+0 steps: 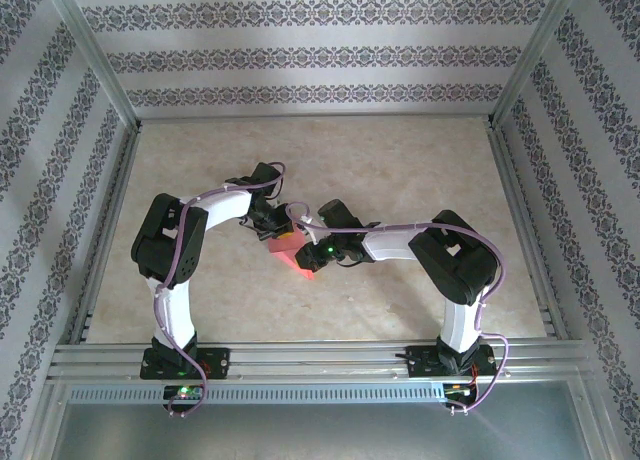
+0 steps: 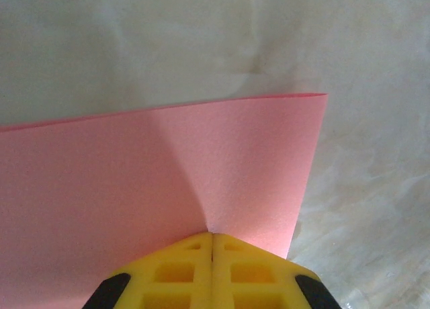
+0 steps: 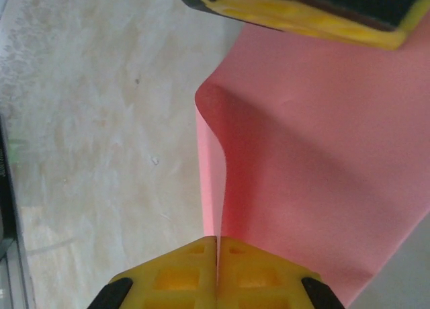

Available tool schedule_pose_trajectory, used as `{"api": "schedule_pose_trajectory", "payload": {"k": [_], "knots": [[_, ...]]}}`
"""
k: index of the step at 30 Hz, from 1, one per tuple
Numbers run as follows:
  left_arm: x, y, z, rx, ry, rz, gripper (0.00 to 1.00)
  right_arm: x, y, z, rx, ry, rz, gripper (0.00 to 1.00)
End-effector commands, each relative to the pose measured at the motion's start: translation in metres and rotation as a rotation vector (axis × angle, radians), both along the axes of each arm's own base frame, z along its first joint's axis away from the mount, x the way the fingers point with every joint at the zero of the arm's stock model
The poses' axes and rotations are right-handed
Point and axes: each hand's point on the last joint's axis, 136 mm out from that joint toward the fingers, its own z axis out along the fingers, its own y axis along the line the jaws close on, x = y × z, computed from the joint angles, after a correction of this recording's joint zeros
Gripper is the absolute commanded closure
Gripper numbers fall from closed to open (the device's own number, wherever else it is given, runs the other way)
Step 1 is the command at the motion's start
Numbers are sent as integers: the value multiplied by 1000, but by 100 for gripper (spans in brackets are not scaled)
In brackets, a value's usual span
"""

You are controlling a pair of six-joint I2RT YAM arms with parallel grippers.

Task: Fold a paper plane with a square sheet of paper (pick it up from the middle)
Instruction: Third fold the triangle at the center of the table.

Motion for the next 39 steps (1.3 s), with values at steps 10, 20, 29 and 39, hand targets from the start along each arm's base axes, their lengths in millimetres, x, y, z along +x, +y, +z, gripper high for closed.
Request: {"api": "schedule_pose_trajectory", "payload": {"k": [10, 20, 29, 39], "knots": [[-15, -1, -17, 61, 54, -71, 97, 17, -5, -3, -84, -40, -41, 94], [-15, -3, -18, 56, 56, -77, 98, 19, -7, -7, -113, -43, -46, 95], [-15, -4, -18, 51, 55, -76, 98, 20, -7, -11, -123, -31, -48, 95], [-13, -7, -13, 35, 46, -76, 97, 18, -9, -20, -146, -12, -48, 95]]}}
